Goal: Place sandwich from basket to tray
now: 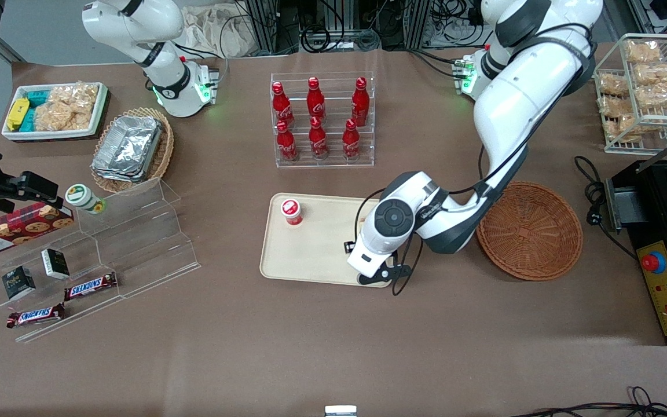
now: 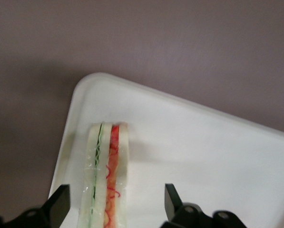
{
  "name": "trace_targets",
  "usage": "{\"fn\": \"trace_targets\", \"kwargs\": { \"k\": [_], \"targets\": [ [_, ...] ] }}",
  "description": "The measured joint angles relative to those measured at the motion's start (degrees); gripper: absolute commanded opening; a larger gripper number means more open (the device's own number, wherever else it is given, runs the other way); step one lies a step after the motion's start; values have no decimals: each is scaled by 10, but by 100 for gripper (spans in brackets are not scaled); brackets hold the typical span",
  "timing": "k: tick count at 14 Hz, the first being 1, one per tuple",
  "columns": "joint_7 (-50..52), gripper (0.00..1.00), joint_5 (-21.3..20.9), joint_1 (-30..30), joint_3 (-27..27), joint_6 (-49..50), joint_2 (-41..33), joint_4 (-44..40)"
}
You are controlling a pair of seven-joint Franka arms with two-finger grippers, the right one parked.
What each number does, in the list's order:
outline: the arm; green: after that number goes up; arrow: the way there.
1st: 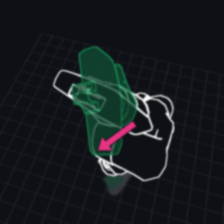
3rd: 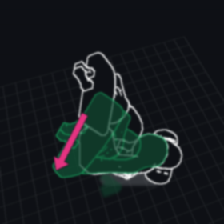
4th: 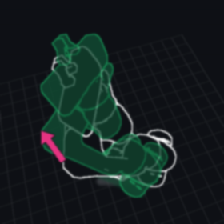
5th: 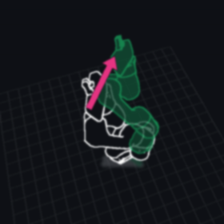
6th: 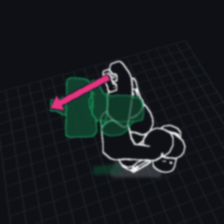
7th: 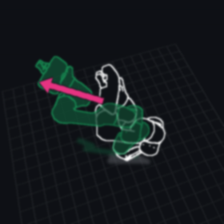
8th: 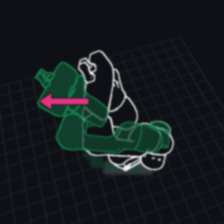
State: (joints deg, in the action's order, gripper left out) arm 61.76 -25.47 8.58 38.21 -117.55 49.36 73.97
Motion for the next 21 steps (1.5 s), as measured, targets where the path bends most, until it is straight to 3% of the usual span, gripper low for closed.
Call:
{"fn": "trace_targets", "kwargs": {
  "k": [4, 7, 11, 16, 19, 21],
  "targets": [
    [89, 100, 11, -33, -2, 83, -158, -10],
    [80, 100, 49, -106, -6, 138, -253, -6],
    [-42, 100, 114, -206, -9, 165, -305, 16],
    [-221, 100, 145, -295, -10, 206, -316, 24],
    [-329, 100, 149, -312, -35, 232, -324, 25],
    [-391, 100, 164, -281, -101, 239, -333, 25]
  ]
}}
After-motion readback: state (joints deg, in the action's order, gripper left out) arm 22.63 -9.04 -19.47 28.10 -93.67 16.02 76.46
